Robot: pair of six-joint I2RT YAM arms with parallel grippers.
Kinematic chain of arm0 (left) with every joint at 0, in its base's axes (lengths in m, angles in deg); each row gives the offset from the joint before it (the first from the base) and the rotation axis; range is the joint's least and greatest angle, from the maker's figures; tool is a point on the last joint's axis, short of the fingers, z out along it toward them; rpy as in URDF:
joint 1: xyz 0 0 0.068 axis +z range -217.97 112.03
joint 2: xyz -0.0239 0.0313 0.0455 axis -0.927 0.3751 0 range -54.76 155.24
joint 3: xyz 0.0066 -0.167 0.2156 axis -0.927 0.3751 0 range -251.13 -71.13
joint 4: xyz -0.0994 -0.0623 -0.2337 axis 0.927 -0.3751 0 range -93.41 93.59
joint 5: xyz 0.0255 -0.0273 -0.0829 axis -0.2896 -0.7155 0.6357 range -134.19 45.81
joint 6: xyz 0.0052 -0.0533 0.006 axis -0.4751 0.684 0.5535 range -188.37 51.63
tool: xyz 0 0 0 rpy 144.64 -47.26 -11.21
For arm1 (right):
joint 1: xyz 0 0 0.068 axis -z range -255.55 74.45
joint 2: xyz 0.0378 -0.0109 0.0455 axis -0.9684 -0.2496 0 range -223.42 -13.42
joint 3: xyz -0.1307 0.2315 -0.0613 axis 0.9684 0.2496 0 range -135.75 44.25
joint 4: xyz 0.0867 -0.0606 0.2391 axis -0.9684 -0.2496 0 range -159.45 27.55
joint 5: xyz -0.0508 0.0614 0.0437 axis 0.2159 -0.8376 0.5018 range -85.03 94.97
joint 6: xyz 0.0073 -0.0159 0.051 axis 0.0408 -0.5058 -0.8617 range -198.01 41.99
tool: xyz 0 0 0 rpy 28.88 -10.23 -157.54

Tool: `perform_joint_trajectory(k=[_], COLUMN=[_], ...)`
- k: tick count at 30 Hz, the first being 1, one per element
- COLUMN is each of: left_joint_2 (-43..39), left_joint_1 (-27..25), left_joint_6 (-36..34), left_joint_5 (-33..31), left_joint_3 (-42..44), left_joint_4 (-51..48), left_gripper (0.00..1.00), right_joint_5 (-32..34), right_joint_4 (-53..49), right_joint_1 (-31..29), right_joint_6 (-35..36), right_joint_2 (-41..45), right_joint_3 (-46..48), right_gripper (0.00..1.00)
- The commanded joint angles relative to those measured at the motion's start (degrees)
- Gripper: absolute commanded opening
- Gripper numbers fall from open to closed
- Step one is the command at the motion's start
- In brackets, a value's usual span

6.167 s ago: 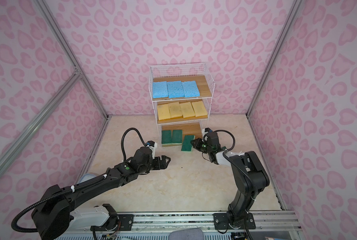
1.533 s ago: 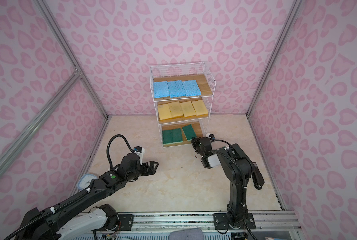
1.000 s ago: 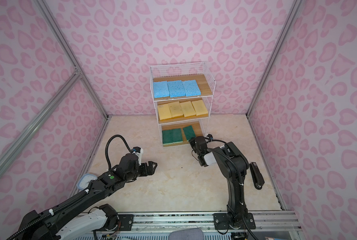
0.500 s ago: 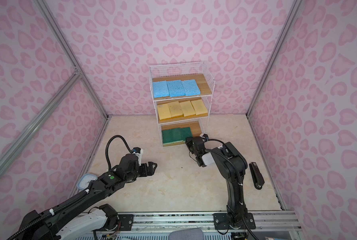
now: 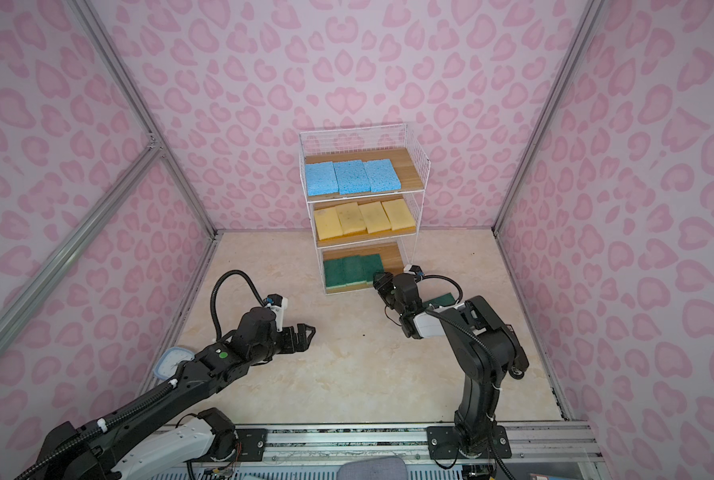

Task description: Place and organize the cleaning sponges onto the shelf

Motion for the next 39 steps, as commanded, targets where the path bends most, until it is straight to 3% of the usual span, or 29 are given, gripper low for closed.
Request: perform_joint_trajectory(k=[1, 5, 12, 15, 18, 26, 34, 39], left_joint_2=[2.2, 6.9, 13.9, 15.7, 16.7, 17.2, 16.7, 18.0], left_joint_1=[-1.2, -4.5, -5.7, -5.8, -5.8, -5.8, -5.8, -5.5], left_joint_6=[-0.6, -0.7, 0.7, 1.1, 1.3, 2.1, 1.6, 1.3], left_joint_5=[0.7, -1.2, 0.3, 1.0, 1.4, 1.6, 1.2, 1.7], left_joint_3=[-1.9, -5.0, -8.4, -9.5, -10.2, -9.8, -9.6, -10.2], left_joint_4=[2.8, 3.7, 7.5, 8.0, 8.1, 8.3, 7.8, 8.3], left_gripper=[0.99, 1.0, 1.0, 1.0, 1.0, 1.0, 0.99, 0.98], right_joint_5=[-2.0, -5.5, -12.9, -14.6, -16.8, -17.7, -15.8, -17.3], right_joint_4=[-4.1, -10.1, -31.0, -35.1, -36.6, -30.0, -31.3, -27.5], right_joint_1=[0.5, 4.5, 20.3, 26.3, 28.1, 26.5, 14.3, 7.3], right_joint_6=[5.0, 8.4, 20.5, 23.7, 25.9, 24.3, 26.2, 23.9], right_joint_2=[4.9, 13.4, 24.4, 25.2, 21.1, 10.1, 10.0, 10.8], right_joint_3=[2.8, 8.0, 9.6, 9.3, 7.5, 6.1, 5.4, 8.2], right_gripper=[0.57, 0.57, 0.56, 0.54, 0.54, 0.5, 0.49, 0.48])
